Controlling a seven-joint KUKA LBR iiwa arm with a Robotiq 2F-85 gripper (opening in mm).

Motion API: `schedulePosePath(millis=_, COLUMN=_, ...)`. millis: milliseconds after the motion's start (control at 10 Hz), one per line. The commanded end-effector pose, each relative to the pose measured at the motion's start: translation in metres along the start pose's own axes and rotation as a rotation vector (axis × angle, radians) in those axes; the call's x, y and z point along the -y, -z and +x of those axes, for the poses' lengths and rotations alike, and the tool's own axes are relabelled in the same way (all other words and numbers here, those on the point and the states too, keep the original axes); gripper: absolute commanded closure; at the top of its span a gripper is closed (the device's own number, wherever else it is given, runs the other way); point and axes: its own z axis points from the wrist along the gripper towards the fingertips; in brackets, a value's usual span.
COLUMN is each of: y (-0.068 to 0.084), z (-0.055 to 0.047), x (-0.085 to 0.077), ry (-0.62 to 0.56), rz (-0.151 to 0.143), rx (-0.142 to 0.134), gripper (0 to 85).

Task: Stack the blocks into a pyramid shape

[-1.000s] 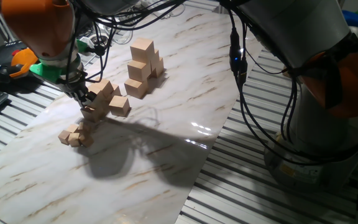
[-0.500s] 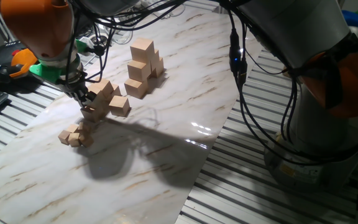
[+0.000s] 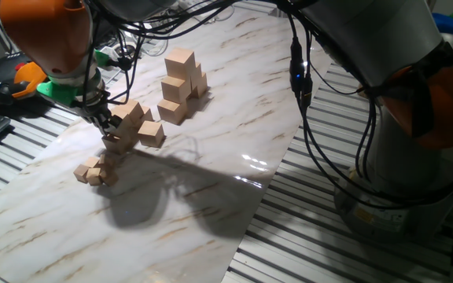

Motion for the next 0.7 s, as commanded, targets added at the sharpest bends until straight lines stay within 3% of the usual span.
schedulePosePath(millis=0, y=0.0001, z=0.0001, x=0.0000, ry=0.001, rz=0.001, rx=0.000, gripper=85.0)
schedulePosePath(millis=600, y=0.0002, z=-0.0004, x=0.0004, ry=0.014, rz=0.003, rx=0.003, gripper=85.0)
